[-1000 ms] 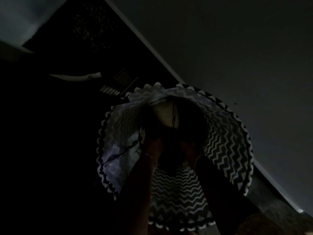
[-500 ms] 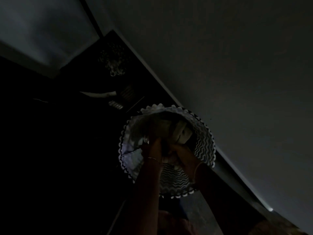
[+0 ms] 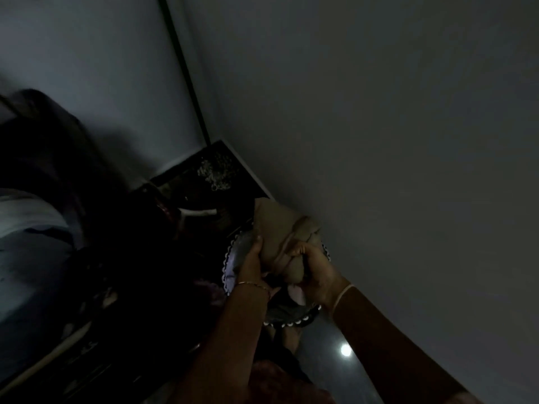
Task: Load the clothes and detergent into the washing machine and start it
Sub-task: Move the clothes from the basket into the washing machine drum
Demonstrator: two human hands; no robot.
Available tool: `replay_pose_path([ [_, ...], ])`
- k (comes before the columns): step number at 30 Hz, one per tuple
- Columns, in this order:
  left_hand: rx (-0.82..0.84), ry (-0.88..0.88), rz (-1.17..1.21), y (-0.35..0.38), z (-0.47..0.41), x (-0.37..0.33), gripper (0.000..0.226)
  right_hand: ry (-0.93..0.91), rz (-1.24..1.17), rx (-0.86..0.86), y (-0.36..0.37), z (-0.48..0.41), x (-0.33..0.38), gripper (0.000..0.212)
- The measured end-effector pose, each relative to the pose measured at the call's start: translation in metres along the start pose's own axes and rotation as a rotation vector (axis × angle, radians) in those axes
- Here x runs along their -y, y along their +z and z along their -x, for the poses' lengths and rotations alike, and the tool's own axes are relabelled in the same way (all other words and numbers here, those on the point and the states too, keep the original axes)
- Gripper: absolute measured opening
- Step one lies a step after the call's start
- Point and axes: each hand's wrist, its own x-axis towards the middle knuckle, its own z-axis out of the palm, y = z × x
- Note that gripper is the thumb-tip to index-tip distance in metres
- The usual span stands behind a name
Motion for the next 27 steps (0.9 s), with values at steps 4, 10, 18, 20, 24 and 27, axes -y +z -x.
replay_pose_path([
  [4, 0.218, -0.018, 0.122, 0.009, 0.052, -0.002, 0.070, -0.049, -0.057, 0.038, 0.015, 0.040, -0.003, 0.029],
  [10, 0.197, -0.009, 0.042, 0.017, 0.110, -0.007, 0.070, -0.122, 0.056, 0.131, 0.032, 0.082, -0.013, 0.031],
  [18, 0.122, 0.130, -0.075, 0.020, 0.178, -0.018, 0.049, -0.231, 0.260, 0.207, 0.049, 0.135, -0.026, 0.022],
  [20, 0.149, 0.174, -0.091, 0.019, 0.193, -0.023, 0.046, -0.267, 0.255, 0.217, 0.050, 0.145, -0.030, 0.020],
  [24, 0.167, 0.279, -0.126, 0.012, 0.212, -0.030, 0.044, -0.369, 0.321, 0.178, 0.051, 0.166, -0.041, 0.040],
  [27, 0.207, 0.336, -0.121, 0.008, 0.233, -0.031, 0.040, -0.485, 0.278, 0.137, 0.050, 0.186, -0.055, 0.032],
])
